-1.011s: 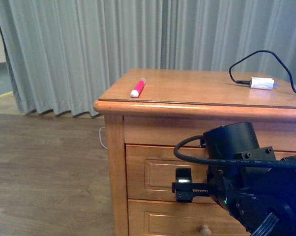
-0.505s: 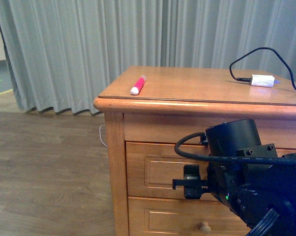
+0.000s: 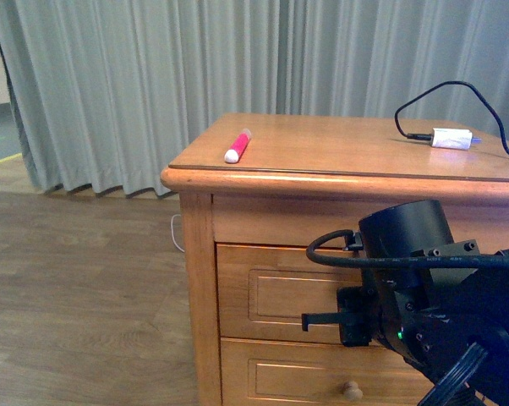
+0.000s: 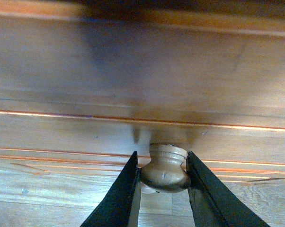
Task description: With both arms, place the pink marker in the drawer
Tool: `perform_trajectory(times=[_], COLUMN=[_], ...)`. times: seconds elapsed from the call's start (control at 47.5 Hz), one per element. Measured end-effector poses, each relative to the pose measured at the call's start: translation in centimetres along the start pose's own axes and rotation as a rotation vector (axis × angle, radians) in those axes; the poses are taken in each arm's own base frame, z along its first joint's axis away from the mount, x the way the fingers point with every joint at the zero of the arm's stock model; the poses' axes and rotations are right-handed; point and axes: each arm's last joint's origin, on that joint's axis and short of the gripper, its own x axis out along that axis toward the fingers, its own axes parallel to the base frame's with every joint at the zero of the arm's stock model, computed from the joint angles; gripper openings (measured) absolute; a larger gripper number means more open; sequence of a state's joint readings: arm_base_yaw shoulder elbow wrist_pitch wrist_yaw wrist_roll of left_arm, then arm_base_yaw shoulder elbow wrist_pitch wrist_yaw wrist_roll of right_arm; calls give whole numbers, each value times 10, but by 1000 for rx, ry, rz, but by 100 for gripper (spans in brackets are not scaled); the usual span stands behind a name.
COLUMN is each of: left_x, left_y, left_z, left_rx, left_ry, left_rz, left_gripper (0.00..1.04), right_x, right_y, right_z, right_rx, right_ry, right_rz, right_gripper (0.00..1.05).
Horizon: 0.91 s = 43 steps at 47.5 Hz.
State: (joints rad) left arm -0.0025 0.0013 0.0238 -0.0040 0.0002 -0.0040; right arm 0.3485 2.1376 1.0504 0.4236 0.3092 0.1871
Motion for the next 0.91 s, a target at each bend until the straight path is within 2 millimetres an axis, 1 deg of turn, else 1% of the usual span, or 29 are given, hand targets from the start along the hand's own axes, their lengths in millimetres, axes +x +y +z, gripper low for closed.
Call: perform_trajectory(times=[0.084, 0.168, 0.232, 0.421, 0.547, 0.674, 0.716, 0.758, 0.8, 0.821, 0.884, 0.905], left_x=[0, 0, 0, 0, 0, 0, 0, 0, 0, 0, 0, 0], left_y=[0, 0, 0, 0, 0, 0, 0, 0, 0, 0, 0, 0], left_z=[0, 0, 0, 0, 0, 0, 0, 0, 0, 0, 0, 0], left_rx=[0, 0, 0, 0, 0, 0, 0, 0, 0, 0, 0, 0], left_ry=[0, 0, 0, 0, 0, 0, 0, 0, 0, 0, 0, 0], left_rz=[0, 0, 0, 0, 0, 0, 0, 0, 0, 0, 0, 0], left_gripper=[99, 99, 99, 99, 99, 99, 99, 99, 99, 99, 99, 99], right_x=[-6, -17, -32, -60, -86, -103, -109, -115, -120, -121, -129, -131], right_y=[-2, -6, -8, -16, -24, -28, -29, -32, -33, -34, -37, -38], right_z=[0, -5, -13, -28, -43, -54, -58, -62, -65, -65, -67, -67], right_rx=[-10, -16, -18, -13, -17, -22, -20, -12, -8, -8, -8, -7], right_ry=[24, 64, 113, 166, 199, 213, 216, 220, 221, 221, 214, 211], right_rz=[11, 13, 17, 58, 91, 112, 116, 104, 95, 93, 63, 57], right_gripper=[23, 23, 23, 22, 22, 22, 29, 40, 47, 49, 59, 61])
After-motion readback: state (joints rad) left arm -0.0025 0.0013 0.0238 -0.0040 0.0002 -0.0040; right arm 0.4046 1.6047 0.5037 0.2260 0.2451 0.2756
